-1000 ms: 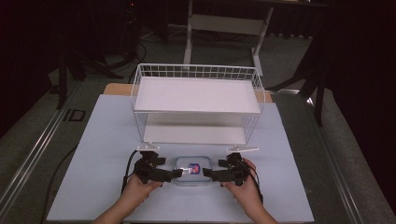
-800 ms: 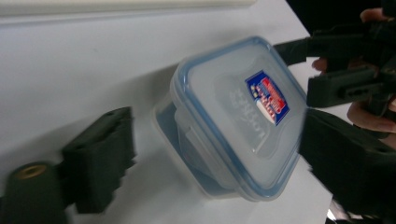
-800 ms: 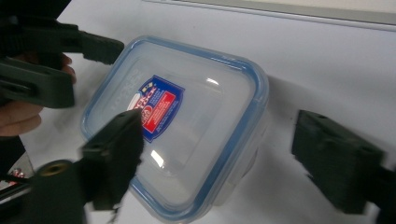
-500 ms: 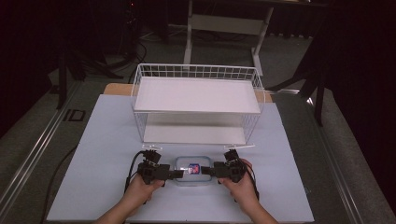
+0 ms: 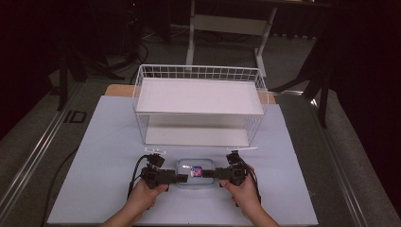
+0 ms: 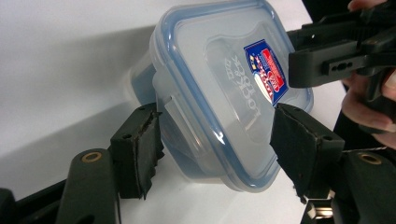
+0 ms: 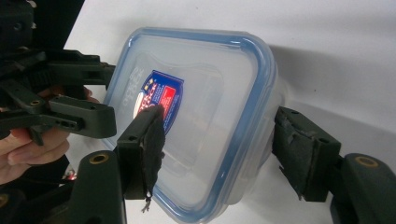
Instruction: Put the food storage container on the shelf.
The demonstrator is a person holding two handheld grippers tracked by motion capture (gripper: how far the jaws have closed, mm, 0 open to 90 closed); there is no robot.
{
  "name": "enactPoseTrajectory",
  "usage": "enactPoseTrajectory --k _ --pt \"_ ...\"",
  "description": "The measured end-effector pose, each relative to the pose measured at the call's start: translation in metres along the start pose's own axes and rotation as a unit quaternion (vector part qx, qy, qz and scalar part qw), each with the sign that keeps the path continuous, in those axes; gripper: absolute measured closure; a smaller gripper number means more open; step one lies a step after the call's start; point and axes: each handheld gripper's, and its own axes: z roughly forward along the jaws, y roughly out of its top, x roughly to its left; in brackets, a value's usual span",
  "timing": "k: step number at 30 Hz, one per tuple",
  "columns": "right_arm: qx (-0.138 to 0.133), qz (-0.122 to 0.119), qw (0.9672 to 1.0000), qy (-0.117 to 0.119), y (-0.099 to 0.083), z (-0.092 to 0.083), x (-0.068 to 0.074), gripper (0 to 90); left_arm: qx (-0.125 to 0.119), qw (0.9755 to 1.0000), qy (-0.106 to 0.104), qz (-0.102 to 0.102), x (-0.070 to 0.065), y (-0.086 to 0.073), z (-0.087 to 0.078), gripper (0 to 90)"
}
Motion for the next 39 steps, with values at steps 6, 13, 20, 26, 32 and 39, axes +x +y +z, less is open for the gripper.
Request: enactPoseTrajectory --k 6,13,20,26,32,39 --pt "-0.011 -0.015 0.9998 -0.005 -0.005 -0.002 0.004 37.0 -0.008 0.9997 0.01 0.021 -0.005 -0.004 -0.001 37.4" --pt "-0.023 -0.028 0.9992 -0.016 -0.011 -0.008 0.011 40.4 -0.027 0.9989 0.031 0.025 -0.015 -0.009 -0.006 43.1" --pt "-0.031 -0.036 0.9986 -0.024 -0.015 -0.012 0.016 41.4 -0.028 0.9973 0.056 0.04 -0.025 -0.012 -0.008 44.7" --pt "-0.041 -0.048 0.9974 -0.033 -0.016 -0.013 0.021 42.1 -0.034 0.9964 0.067 0.04 -0.028 -0.009 -0.009 46.3" --pt "-0.049 -0.053 0.9968 -0.036 -0.012 -0.015 0.022 41.9 -0.046 0.9953 0.071 0.046 -0.029 -0.005 -0.01 46.6" --pt "-0.075 -0.061 0.9948 -0.03 0.008 -0.025 0.026 41.8 -0.08 0.9906 0.081 0.076 -0.036 0.019 -0.021 46.6"
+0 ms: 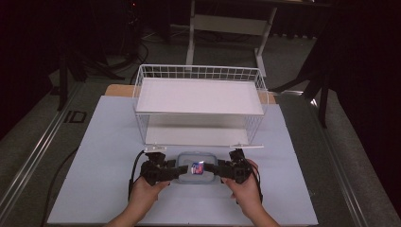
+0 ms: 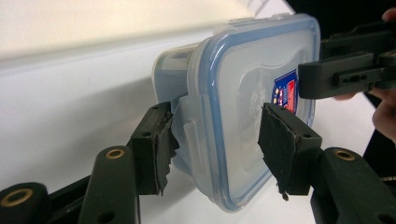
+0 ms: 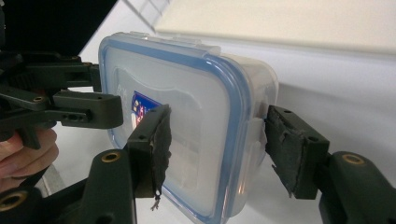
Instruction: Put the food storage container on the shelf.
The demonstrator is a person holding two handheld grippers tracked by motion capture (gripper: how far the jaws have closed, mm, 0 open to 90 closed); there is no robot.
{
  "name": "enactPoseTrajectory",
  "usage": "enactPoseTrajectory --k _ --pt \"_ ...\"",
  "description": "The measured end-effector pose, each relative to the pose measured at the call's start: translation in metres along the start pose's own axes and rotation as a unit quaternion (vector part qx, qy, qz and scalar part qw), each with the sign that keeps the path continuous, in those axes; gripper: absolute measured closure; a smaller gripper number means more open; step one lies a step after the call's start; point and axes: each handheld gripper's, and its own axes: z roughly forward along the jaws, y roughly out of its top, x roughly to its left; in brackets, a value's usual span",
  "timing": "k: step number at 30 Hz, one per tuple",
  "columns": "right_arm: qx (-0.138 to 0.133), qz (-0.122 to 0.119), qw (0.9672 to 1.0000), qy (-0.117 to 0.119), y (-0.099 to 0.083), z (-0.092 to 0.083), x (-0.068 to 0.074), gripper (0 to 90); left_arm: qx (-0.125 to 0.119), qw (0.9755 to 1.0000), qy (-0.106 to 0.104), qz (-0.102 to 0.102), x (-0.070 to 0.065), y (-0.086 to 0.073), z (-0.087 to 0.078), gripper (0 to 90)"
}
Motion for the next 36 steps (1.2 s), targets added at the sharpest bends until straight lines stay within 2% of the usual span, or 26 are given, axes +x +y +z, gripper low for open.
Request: enactPoseTrajectory --k 8,13,15,24,26,29,36 --pt "-0.034 -0.006 0.9994 0.007 0.025 -0.005 0.0 41.8 -0.03 0.999 0.01 0.032 0.001 0.027 -0.007 46.6" --pt "-0.039 -0.019 0.999 0.0 0.038 -0.003 0.001 41.8 -0.038 0.9988 0.01 0.031 0.008 0.035 -0.005 46.7" --pt "-0.04 -0.019 0.999 0.0 0.042 -0.001 -0.002 41.8 -0.044 0.9985 0.01 0.032 0.011 0.038 -0.002 46.6" --pt "-0.044 -0.019 0.9989 -0.006 0.053 0.011 -0.016 41.7 -0.043 0.9987 0.011 0.025 0.026 0.044 0.014 46.6" --pt "-0.043 -0.015 0.9989 -0.004 0.054 0.014 -0.018 41.6 -0.043 0.9988 0.011 0.022 0.027 0.044 0.015 46.5" --pt "-0.044 -0.015 0.9989 -0.005 0.057 0.022 -0.024 41.6 -0.043 0.9988 0.011 0.021 0.036 0.044 0.022 46.5" --pt "-0.048 -0.002 0.9988 0.001 0.057 0.034 -0.037 41.5 -0.041 0.9986 0.018 0.028 0.044 0.045 0.032 46.5"
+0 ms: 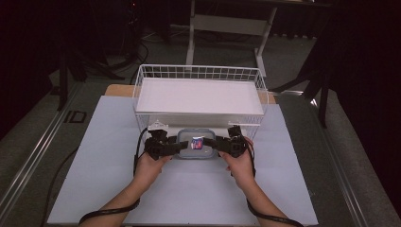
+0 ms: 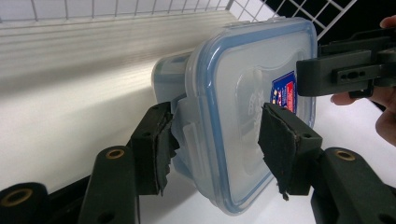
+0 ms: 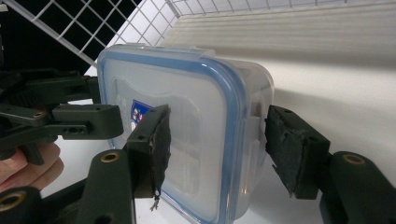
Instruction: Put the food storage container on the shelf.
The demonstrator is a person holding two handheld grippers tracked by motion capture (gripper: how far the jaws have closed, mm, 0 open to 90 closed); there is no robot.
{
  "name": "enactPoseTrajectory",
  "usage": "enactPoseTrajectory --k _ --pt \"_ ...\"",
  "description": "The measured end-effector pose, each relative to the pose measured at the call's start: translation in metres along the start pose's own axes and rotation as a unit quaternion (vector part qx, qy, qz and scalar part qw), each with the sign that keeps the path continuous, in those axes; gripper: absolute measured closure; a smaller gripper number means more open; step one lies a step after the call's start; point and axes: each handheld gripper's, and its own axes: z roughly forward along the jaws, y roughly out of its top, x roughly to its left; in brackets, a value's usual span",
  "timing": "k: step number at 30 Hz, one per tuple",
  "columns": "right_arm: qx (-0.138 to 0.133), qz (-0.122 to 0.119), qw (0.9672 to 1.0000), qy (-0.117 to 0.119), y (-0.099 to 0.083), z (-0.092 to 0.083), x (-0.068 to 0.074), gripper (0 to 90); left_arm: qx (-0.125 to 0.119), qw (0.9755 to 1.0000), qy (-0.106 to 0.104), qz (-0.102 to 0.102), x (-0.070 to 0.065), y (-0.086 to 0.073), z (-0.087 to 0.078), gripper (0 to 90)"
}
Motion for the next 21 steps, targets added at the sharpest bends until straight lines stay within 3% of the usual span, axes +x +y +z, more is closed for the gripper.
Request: enactPoseTrajectory --k 14,21 --pt "-0.011 0.005 0.9999 -0.009 0.007 0.012 -0.013 41.1 -0.009 0.9999 0.003 -0.003 0.012 0.003 0.016 46.4" --pt "-0.01 0.016 0.9998 -0.008 0.004 0.022 -0.02 41.0 0.001 0.9999 0.006 -0.012 0.018 0.001 0.022 46.2"
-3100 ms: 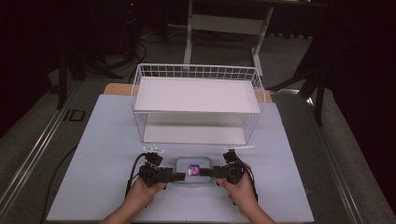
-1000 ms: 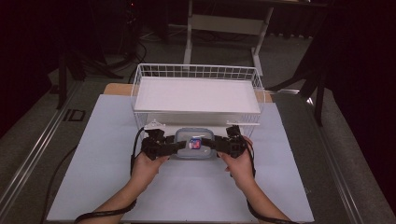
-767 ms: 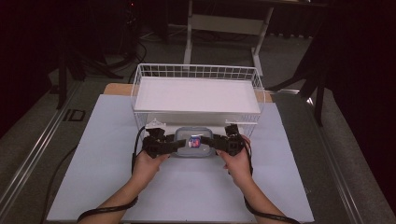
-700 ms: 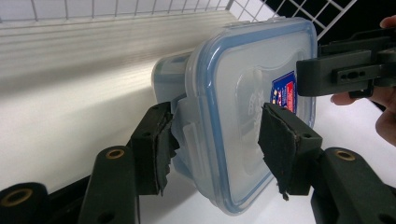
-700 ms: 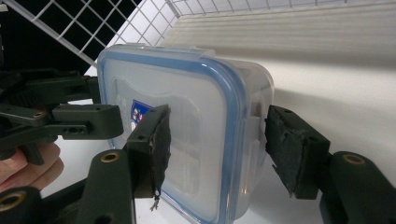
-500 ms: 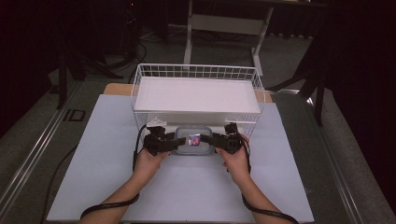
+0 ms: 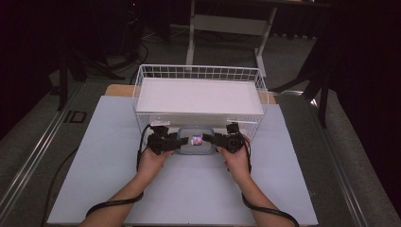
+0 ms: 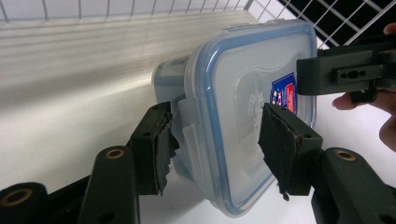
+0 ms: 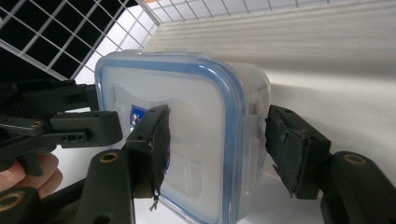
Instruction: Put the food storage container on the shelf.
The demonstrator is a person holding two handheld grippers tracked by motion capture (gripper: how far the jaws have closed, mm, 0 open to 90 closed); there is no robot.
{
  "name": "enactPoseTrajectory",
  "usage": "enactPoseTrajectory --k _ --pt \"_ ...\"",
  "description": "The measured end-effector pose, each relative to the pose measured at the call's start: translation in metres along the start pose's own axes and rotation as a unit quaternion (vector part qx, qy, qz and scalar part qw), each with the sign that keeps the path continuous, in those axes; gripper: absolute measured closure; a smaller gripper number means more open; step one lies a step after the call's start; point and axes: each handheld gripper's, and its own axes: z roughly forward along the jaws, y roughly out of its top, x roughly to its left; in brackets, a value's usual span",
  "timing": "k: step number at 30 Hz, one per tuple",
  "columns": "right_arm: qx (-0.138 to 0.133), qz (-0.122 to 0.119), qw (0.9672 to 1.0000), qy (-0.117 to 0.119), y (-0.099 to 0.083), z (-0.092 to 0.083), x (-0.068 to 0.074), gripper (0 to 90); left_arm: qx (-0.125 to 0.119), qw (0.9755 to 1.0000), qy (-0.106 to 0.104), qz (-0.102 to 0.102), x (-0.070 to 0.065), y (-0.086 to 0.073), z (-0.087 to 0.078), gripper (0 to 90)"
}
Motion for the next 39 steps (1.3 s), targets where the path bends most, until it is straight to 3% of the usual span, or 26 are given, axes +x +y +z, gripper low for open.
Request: enactPoseTrajectory --k 7,11,16,19,22,26,29,32,33,34,37,38,39 --pt "-0.013 0.003 0.9999 -0.002 0.001 0.0 -0.003 41.0 -0.014 0.9999 -0.001 0.009 0.001 0.003 0.002 45.8" --pt "-0.02 -0.006 0.9998 -0.008 0.002 0.001 -0.002 41.1 -0.023 0.9997 -0.009 -0.002 0.005 0.002 0.004 45.4" --pt "-0.026 -0.027 0.9991 -0.019 0.001 0.003 0.003 41.2 -0.03 0.9995 -0.013 0.001 0.009 0.0 0.005 44.6" --pt "-0.025 -0.026 0.9992 -0.02 0.002 0.003 0.002 41.1 -0.037 0.9992 -0.014 0.005 0.01 -0.002 0.007 44.2" --pt "-0.027 -0.033 0.9985 -0.035 0.001 0.007 0.004 41.0 -0.043 0.9987 0.011 0.024 0.006 -0.001 0.009 43.9" --pt "-0.035 -0.033 0.9981 -0.037 0.0 0.012 0.003 39.4 -0.048 0.9986 0.012 0.018 0.007 0.0 0.01 43.2" --pt "-0.037 -0.032 0.9978 -0.044 0.0 0.013 0.004 39.0 -0.052 0.9976 0.02 0.041 0.009 0.002 0.011 43.1" --pt "-0.037 -0.052 0.9963 -0.058 0.003 0.014 0.004 39.2 -0.055 0.9966 0.038 0.047 0.007 0.004 0.012 43.2" --pt "-0.031 -0.048 0.9968 -0.055 0.004 0.015 0.006 38.8 -0.055 0.9966 0.039 0.046 0.007 0.004 0.012 43.1" --pt "-0.036 -0.056 0.9954 -0.069 0.005 0.015 0.004 38.6 -0.055 0.9967 0.04 0.044 0.007 0.005 0.013 43.1" --pt "-0.032 -0.038 0.9964 -0.068 0.005 0.014 0.003 37.8 -0.056 0.9963 0.045 0.046 0.004 0.005 0.014 42.6" --pt "-0.035 -0.041 0.9967 -0.06 0.004 0.015 0.004 38.0 -0.056 0.9961 0.047 0.048 0.004 0.005 0.014 42.6" --pt "-0.043 -0.052 0.9949 -0.074 0.004 0.015 0.004 38.0 -0.056 0.9958 0.05 0.052 0.004 0.006 0.014 42.5"
